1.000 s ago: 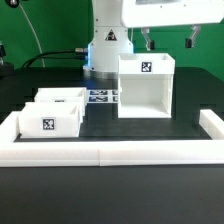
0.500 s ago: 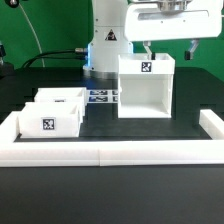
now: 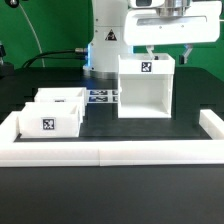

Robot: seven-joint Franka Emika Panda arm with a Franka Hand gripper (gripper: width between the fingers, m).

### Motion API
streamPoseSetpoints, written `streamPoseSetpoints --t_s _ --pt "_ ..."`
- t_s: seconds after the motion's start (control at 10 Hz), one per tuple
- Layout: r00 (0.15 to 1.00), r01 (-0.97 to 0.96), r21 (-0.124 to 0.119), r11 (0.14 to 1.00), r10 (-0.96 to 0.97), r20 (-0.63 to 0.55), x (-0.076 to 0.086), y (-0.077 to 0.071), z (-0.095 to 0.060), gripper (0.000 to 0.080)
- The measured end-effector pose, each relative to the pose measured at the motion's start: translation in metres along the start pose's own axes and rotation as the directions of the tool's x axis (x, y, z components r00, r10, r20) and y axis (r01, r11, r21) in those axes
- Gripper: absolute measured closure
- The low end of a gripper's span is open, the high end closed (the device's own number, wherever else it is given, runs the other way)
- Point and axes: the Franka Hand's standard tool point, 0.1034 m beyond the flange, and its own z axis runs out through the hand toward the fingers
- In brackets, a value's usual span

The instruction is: Assemble drawer

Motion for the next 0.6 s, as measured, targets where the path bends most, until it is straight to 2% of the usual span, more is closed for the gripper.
streamPoseSetpoints --t_s 0.1,0.2,0.6 --pt "1.000 0.000 0.000 1.000 0.000 0.000 0.0000 0.0000 0.0000 0.0605" --pt "1.000 0.000 0.000 1.000 0.000 0.000 0.0000 0.0000 0.0000 0.0736" --pt "1.000 0.000 0.000 1.000 0.000 0.000 0.0001 0.0000 -0.0001 0.0763"
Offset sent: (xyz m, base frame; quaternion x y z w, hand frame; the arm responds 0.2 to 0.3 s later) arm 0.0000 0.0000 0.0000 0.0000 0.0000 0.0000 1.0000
